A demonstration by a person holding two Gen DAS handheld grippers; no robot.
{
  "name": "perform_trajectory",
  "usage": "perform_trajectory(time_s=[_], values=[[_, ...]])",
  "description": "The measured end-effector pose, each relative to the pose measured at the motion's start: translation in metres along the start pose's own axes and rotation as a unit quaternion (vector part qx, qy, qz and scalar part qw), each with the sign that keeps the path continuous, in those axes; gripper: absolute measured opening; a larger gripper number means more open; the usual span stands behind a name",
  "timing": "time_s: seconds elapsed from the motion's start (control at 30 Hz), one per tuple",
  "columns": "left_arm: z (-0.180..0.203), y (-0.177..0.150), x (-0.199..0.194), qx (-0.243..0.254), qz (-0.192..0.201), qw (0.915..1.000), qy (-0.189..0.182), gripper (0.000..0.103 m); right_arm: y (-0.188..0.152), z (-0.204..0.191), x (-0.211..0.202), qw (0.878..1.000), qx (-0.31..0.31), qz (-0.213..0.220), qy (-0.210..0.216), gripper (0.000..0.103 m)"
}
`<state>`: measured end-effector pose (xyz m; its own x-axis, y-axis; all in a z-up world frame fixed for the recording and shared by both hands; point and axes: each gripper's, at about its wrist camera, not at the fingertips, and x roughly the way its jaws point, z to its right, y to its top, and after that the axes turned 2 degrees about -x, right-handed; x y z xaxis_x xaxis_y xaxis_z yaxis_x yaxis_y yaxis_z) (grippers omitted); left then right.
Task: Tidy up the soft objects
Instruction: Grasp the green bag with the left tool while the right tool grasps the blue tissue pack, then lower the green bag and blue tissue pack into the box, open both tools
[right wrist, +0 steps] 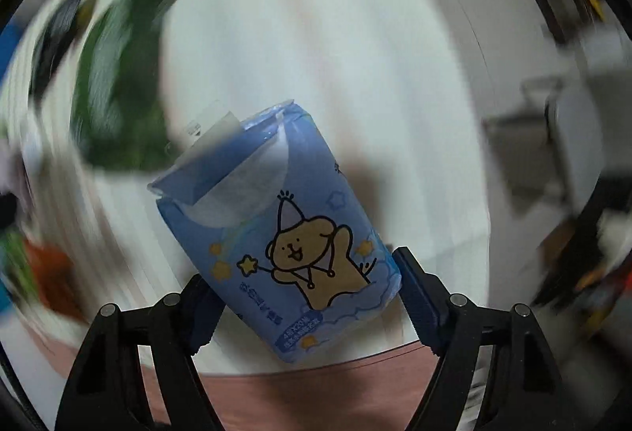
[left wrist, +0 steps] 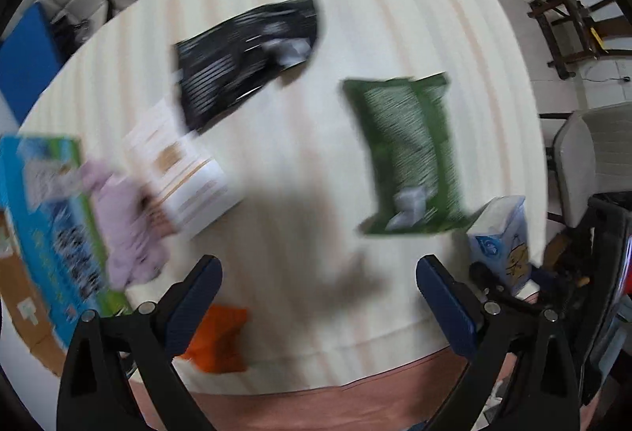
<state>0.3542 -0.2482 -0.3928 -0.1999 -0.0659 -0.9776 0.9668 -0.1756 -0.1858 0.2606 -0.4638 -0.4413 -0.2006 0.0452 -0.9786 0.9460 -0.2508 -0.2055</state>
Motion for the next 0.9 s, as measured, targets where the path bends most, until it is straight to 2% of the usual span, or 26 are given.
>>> perform_trajectory(time_s=[0.07, 0.13, 0.2, 0.27, 0.37, 0.5, 0.6, 0.67, 0.73, 0.9], values=[[0.012, 0.015, 0.006, 0.006, -0.01, 0.9998, -0.016, 0.101, 0.004, 0.019, -0.003, 0.998, 0.048, -0.003, 0.039, 0.082], [0.022, 0.032, 0.015, 0.008, -0.021, 0.9993, -0.029, 0.101, 0.008, 0.029, -0.006, 0.997, 0.056, -0.009, 0.054, 0.082], [0.028, 0.045, 0.024, 0.007, -0.036, 0.9986, -0.038, 0.101, 0.007, 0.032, -0.008, 0.996, 0.057, -0.006, 0.064, 0.084], [0.032, 0.056, 0.034, 0.004, -0.054, 0.9973, -0.049, 0.101, 0.006, 0.037, -0.019, 0.996, 0.059, 0.005, 0.069, 0.09], [0.038, 0.064, 0.051, 0.0, -0.082, 0.9945, -0.065, 0.101, -0.001, 0.038, -0.034, 0.995, 0.061, 0.014, 0.077, 0.092], [0.051, 0.066, 0.061, 0.021, -0.086, 0.9953, -0.039, 0.1, 0.014, 0.034, -0.034, 0.996, 0.054, 0.018, 0.071, 0.095], [0.061, 0.06, 0.059, 0.051, -0.063, 0.9967, 0.0, 0.084, 0.023, 0.024, -0.027, 0.997, 0.044, 0.017, 0.068, 0.095], [0.065, 0.054, 0.054, 0.077, -0.047, 0.9955, 0.028, 0.059, 0.025, 0.012, -0.022, 0.997, 0.025, 0.007, 0.07, 0.095], [0.063, 0.047, 0.05, 0.092, -0.029, 0.9941, 0.051, 0.042, 0.029, 0.006, -0.011, 0.998, 0.009, -0.002, 0.057, 0.095], [0.05, 0.039, 0.048, 0.081, -0.022, 0.9955, 0.044, 0.039, 0.032, -0.013, 0.011, 1.0, -0.01, -0.013, 0.024, 0.095]])
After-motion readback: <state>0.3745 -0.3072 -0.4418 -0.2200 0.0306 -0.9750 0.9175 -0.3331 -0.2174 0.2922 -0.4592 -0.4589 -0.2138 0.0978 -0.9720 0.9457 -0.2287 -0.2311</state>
